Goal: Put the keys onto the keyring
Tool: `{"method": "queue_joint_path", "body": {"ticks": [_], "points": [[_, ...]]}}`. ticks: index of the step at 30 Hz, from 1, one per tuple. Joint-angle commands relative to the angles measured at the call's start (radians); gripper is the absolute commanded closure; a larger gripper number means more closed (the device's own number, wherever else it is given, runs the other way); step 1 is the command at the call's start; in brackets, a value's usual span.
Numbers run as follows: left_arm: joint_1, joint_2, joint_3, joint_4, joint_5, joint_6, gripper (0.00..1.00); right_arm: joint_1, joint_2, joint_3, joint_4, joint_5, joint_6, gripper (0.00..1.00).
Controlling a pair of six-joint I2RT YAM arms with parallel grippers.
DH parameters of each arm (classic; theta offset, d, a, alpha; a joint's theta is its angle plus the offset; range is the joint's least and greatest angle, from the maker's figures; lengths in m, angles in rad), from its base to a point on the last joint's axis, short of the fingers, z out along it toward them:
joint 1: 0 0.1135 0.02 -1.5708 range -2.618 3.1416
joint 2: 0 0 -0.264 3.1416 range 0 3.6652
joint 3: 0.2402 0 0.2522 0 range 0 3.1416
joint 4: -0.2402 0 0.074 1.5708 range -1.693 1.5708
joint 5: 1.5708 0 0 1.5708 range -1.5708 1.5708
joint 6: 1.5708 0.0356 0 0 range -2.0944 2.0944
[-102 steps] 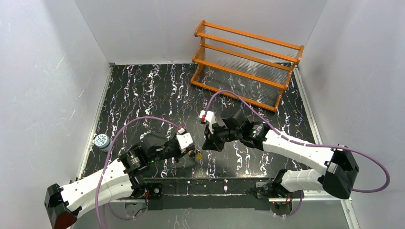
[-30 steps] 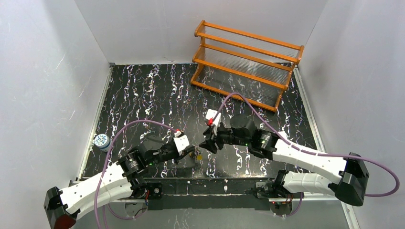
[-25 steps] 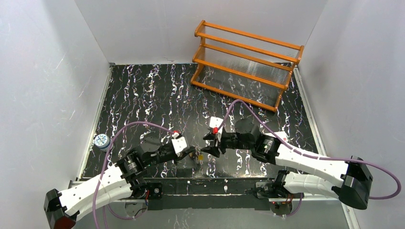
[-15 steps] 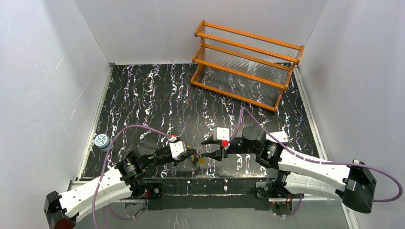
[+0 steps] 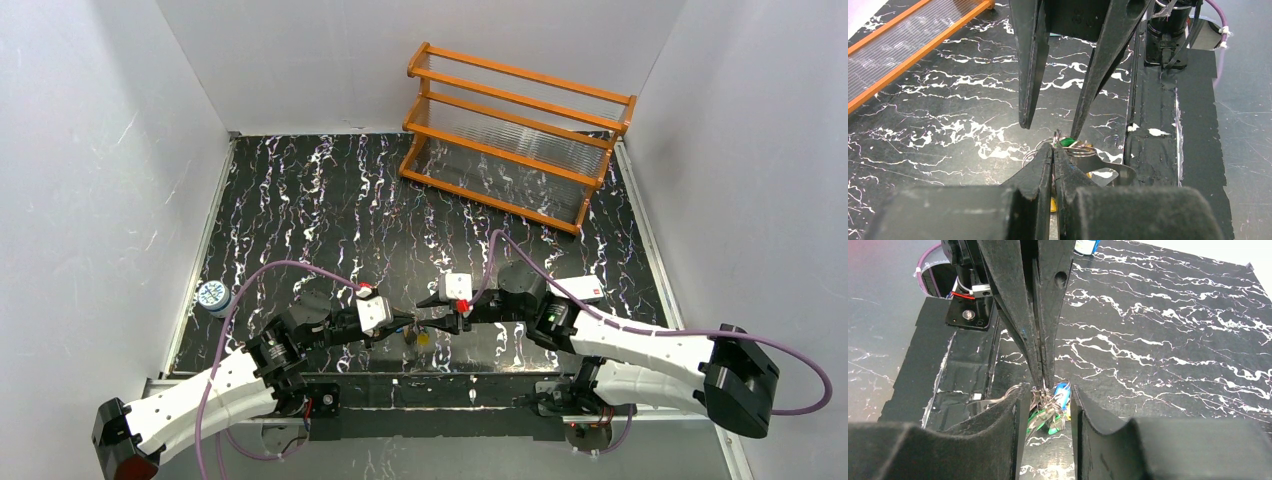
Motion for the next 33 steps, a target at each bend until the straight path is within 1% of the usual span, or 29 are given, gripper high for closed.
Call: {"method": "queue_joint_path", "body": {"ticks": [1, 8, 15, 17, 18, 22, 23, 25, 27, 28, 29, 30, 33], "points": [[-0.005, -0.007, 0.016, 0.06, 0.022, 0.014, 1.0, -0.002, 0.009, -0.007, 0.069, -0.003, -0.026, 0.58], [-0.005, -0.004, 0.014, 0.067, 0.023, 0.012, 1.0, -0.003, 0.023, -0.029, 0.093, 0.018, -0.027, 0.73], [-0.005, -0.004, 0.013, 0.071, 0.021, 0.012, 1.0, -0.005, 0.035, -0.04, 0.098, 0.029, -0.025, 0.74], [-0.005, -0.004, 0.013, 0.071, 0.021, 0.012, 1.0, -0.006, 0.033, -0.046, 0.104, 0.028, -0.025, 0.76], [-0.005, -0.003, 0.012, 0.071, 0.022, 0.012, 1.0, -0.006, 0.031, -0.047, 0.108, 0.026, -0.025, 0.79], [-0.005, -0.001, 0.01, 0.071, 0.022, 0.01, 1.0, -0.008, 0.022, -0.052, 0.129, 0.023, -0.019, 0.97], [-0.005, -0.002, 0.01, 0.071, 0.022, 0.009, 1.0, -0.008, 0.02, -0.051, 0.128, 0.025, -0.018, 0.99], [-0.005, -0.003, 0.009, 0.067, 0.021, 0.007, 1.0, -0.008, 0.016, -0.044, 0.114, 0.029, -0.017, 0.99], [-0.005, -0.005, 0.015, 0.048, 0.01, 0.011, 1.0, -0.009, 0.015, -0.023, 0.068, 0.028, -0.024, 0.99], [-0.005, -0.007, 0.021, 0.029, -0.006, 0.008, 0.95, -0.008, 0.016, -0.005, 0.026, 0.029, -0.028, 0.99], [-0.005, -0.01, 0.03, 0.007, -0.022, 0.001, 0.83, -0.008, 0.017, 0.018, -0.02, 0.029, -0.033, 0.99], [-0.005, -0.011, 0.037, -0.027, -0.036, 0.002, 0.73, -0.008, 0.021, 0.043, -0.079, 0.032, -0.038, 0.99], [-0.005, -0.013, 0.066, -0.106, -0.071, 0.051, 0.69, -0.008, 0.053, 0.117, -0.247, 0.041, -0.049, 0.99]]}}
